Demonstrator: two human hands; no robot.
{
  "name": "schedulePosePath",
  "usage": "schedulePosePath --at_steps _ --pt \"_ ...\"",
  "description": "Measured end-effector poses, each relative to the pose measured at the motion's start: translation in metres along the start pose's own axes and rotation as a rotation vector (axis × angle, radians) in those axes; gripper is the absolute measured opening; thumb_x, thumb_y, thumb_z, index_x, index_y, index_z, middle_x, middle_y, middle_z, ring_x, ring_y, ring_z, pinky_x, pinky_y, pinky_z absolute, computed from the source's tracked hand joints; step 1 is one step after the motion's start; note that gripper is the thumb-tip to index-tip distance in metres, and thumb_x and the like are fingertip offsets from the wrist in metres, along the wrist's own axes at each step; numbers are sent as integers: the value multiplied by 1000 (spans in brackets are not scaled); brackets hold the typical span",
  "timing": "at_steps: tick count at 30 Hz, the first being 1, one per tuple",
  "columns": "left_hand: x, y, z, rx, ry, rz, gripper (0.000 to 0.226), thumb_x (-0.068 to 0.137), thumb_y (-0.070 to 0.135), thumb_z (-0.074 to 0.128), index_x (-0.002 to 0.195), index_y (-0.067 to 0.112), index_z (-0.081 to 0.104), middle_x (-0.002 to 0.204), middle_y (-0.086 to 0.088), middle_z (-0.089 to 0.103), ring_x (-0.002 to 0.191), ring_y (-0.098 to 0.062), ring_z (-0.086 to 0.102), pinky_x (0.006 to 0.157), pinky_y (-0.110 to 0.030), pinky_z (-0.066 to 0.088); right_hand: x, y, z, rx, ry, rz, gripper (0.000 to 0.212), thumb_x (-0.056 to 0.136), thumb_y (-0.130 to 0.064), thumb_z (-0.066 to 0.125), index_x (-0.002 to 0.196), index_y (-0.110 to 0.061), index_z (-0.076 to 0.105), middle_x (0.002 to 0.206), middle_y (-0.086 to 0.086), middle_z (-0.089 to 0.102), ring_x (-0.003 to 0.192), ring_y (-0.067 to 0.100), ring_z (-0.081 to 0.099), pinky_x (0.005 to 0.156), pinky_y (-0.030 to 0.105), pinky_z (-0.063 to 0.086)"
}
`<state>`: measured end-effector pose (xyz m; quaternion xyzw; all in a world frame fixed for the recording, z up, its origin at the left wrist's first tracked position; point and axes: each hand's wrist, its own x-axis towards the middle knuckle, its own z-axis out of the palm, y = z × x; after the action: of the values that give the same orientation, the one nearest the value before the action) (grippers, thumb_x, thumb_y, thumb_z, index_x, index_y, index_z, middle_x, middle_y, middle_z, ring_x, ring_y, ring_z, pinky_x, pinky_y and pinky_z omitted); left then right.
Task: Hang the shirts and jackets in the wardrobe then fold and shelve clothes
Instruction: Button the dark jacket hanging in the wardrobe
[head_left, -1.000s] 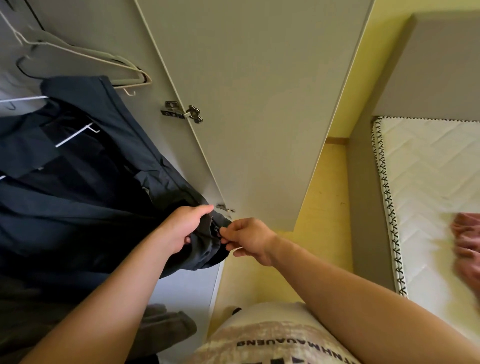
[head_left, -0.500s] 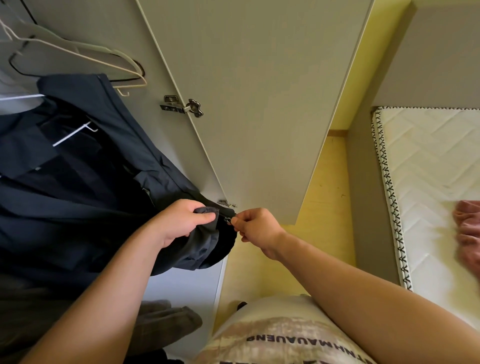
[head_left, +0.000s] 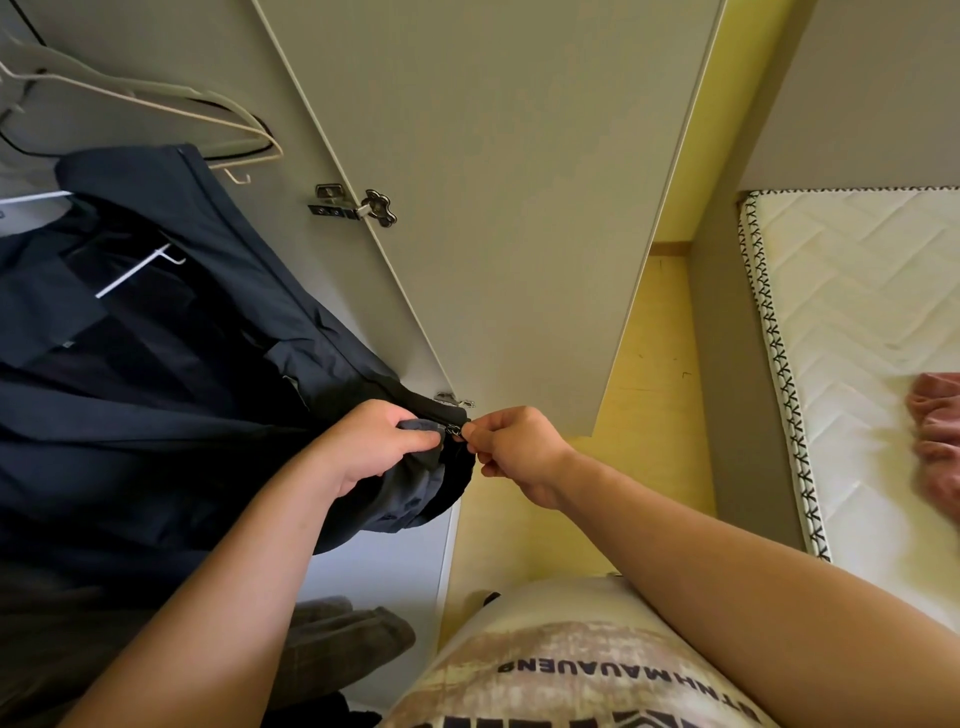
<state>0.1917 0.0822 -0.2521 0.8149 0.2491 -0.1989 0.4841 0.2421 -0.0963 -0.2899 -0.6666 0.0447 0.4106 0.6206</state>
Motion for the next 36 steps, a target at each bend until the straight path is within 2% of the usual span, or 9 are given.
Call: schedulePosePath --at_steps 7,10,12,13,17,22,26,30,36 --pt "-1 2 2 16 -24 6 8 91 17 72 87 19 79 74 10 75 63 7 66 46 -6 40 0 -1 3 18 -1 11 21 94 -15 68 73 -14 72 69 0 64 62 14 54 57 23 49" --pt "-3 2 3 18 -75 5 8 91 19 72 90 18 80 86 3 78 82 -4 73 67 -16 52 1 -1 5 -29 8 -2 22 94 -19 68 72 -14 71 65 -3 64 60 13 54 55 21 49" --pt "-3 1 5 18 -41 11 8 88 20 73 89 17 80 88 1 78 89 -11 73 80 -25 54 1 -2 5 -66 28 -16 24 94 -20 68 71 -15 70 61 -5 63 58 13 54 54 20 48" --pt "-3 1 6 9 -3 11 7 87 20 73 86 18 80 87 2 78 88 -11 73 81 -26 54 1 -2 5 -74 37 -23 24 94 -20 67 70 -15 71 61 -6 62 58 13 53 54 21 48" --pt "-3 1 6 -19 80 -4 10 84 23 73 77 26 79 77 7 76 72 -1 68 61 -20 46 -1 -1 3 -6 24 -6 20 94 -18 67 75 -14 73 68 -1 62 61 14 52 56 23 48" --pt "-7 -1 4 -33 69 -7 7 85 18 75 81 18 80 82 3 78 82 -9 70 73 -25 50 -5 -1 2 44 -5 9 19 94 -15 67 77 -12 74 69 0 61 62 13 51 58 23 49" --pt "-10 1 6 -13 49 5 5 87 18 75 85 18 80 84 3 78 87 -10 72 75 -24 52 -6 0 4 30 -14 5 18 94 -16 68 77 -12 74 68 0 62 61 13 52 57 23 49" --pt "-13 3 8 -24 39 8 6 87 16 75 90 13 80 90 -3 78 98 -20 72 93 -37 54 -6 0 4 -11 -9 -18 21 94 -18 68 74 -13 74 64 -3 63 58 12 53 53 21 48" --pt "-18 3 11 24 -16 35 8 88 13 74 89 8 79 93 -14 76 89 -18 70 93 -41 53 -9 1 5 -146 16 -41 26 95 -23 66 70 -14 69 63 -4 62 59 13 54 54 20 48"
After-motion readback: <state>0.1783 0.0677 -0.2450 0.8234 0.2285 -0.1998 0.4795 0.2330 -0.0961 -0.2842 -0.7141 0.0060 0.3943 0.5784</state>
